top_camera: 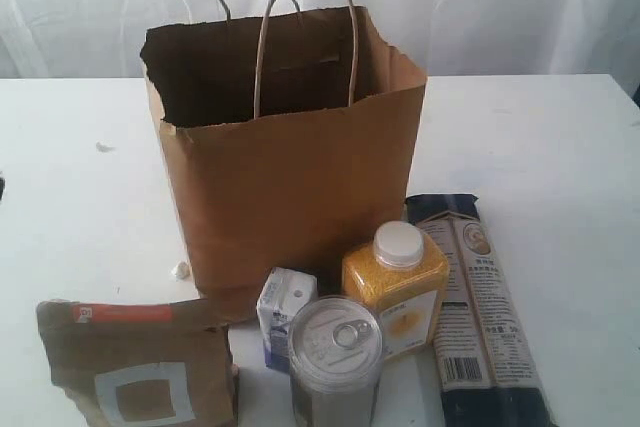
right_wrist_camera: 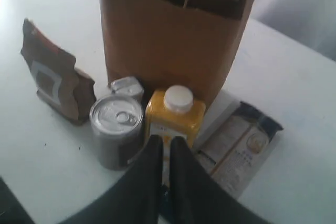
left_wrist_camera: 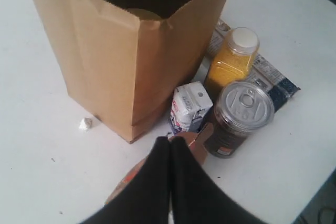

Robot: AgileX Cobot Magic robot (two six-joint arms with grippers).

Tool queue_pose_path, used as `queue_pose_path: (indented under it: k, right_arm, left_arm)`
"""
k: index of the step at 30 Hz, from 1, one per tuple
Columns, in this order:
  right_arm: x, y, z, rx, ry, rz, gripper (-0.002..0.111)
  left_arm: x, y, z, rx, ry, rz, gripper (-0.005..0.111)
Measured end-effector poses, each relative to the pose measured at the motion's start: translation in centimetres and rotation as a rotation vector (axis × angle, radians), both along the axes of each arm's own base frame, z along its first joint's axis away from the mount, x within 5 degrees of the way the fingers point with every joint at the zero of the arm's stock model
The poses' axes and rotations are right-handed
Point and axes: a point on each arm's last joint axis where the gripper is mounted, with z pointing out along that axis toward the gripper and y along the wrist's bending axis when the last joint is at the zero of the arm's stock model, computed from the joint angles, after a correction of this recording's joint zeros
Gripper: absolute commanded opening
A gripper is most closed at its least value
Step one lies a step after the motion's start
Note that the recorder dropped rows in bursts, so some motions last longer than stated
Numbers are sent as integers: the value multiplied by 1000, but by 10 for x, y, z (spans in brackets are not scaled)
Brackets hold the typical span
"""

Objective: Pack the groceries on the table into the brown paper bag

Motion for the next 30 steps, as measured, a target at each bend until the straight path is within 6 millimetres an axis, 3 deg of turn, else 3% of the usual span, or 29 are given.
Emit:
queue_pose_path:
  k: [5,9,17,30]
  right_arm:
    - [-6,2,-33,-10,104,32,5]
    - [-17,1,-44,10,110,55,5]
    - [-38,-3,-61,46,57,71,5]
    - [-43,-3,-65,48,80,96,5]
  left_arm:
    - [-15,14,-65,-112,-73,120,0]
    - [-14,15,-86,-117,-55,147,0]
    - [-15,15,-91,-109,-41,146,0]
    - [-15,15,-95,-104,-32,148,0]
